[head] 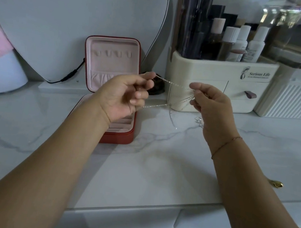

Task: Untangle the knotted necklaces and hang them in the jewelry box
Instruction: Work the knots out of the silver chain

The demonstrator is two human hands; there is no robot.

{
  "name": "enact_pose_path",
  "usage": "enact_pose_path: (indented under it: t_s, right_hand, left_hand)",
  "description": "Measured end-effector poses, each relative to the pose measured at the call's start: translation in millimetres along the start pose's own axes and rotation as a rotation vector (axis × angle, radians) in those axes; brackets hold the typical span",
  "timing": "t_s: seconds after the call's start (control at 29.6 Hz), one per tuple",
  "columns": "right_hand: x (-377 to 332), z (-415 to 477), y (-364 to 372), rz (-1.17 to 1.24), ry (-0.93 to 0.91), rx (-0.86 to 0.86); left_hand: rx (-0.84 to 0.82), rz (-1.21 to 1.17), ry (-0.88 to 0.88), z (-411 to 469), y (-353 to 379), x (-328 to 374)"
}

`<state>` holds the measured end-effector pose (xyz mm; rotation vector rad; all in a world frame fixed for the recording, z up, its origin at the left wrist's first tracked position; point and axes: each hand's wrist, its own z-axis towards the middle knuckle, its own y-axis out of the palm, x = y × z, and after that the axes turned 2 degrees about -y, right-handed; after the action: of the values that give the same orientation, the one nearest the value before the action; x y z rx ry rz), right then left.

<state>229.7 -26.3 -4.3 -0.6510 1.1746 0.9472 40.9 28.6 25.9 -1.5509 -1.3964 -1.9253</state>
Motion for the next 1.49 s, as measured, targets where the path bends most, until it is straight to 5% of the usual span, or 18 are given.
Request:
enact_pose_path:
  t_s: [0.14,0.37,0.64,0.84,0.95,1.49]
  right_hand:
    - [3.1,3.0,2.1,0.078,0.081,0.05]
    - [-2.7,-1.1,0.0,0.196,0.255,-0.08]
    - [-6.5,-9.6,8.0,-0.187,0.316,-0.462]
    - [-1.6,-15.4,16.1,-0.383,0.068,-0.514]
    - [-4.4,-17.3,21.2,-0.238,-0.013,-0.512]
    - [-4.6,-22.3,25.9,-0.207,-0.029,-0.511]
  left_hand:
    - [-0.159,-0.232,0.061,-2.6,-0.1,4.3]
    - [-0.211,-0.075,0.237,-4.8,6.4,3.4]
    - [-0.172,-0.045,0.239,-4.0,10.2,-0.6]
    - [-0.175,-0.073,0.226,-5.9,9.9,0.6]
    - [-0.182,-0.084,0.213,-6.0,11.0,-1.2]
    - [-0.218,-0.117,0.216,-2.7,12.3,-6.8]
